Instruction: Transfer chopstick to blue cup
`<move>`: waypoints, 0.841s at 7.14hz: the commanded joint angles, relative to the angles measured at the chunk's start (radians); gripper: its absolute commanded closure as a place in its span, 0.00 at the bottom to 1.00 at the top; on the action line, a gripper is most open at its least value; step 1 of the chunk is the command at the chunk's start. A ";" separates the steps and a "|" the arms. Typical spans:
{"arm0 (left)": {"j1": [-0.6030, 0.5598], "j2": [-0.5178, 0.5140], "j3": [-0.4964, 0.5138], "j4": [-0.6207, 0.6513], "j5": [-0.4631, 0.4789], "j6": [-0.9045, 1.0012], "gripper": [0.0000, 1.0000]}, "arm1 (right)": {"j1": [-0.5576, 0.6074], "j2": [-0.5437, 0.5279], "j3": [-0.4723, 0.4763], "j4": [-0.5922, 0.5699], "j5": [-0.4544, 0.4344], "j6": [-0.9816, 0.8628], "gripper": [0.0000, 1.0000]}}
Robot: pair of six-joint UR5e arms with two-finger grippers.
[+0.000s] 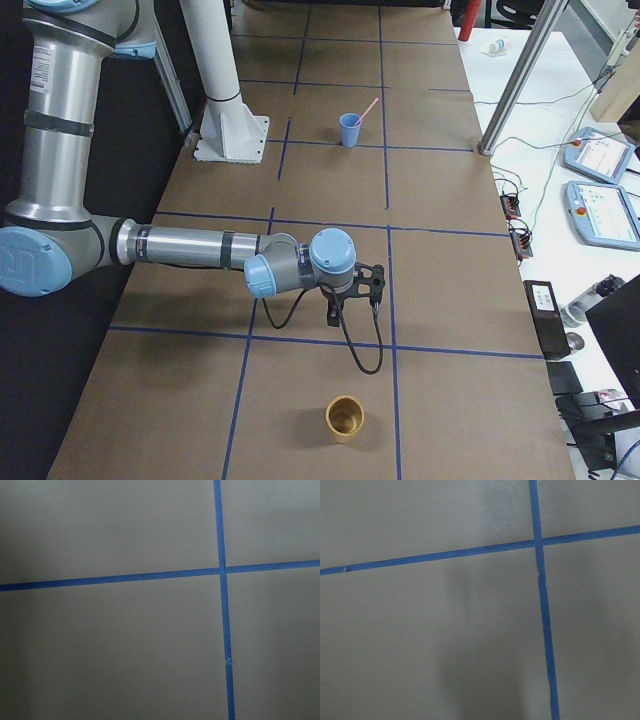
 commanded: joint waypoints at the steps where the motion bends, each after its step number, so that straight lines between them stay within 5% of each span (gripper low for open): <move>1: 0.002 -0.001 -0.007 -0.003 0.000 -0.033 0.00 | 0.007 -0.001 -0.004 -0.030 -0.035 0.000 0.00; 6: 0.003 -0.001 -0.005 -0.016 0.000 -0.030 0.00 | 0.077 0.007 -0.004 -0.078 -0.017 -0.010 0.00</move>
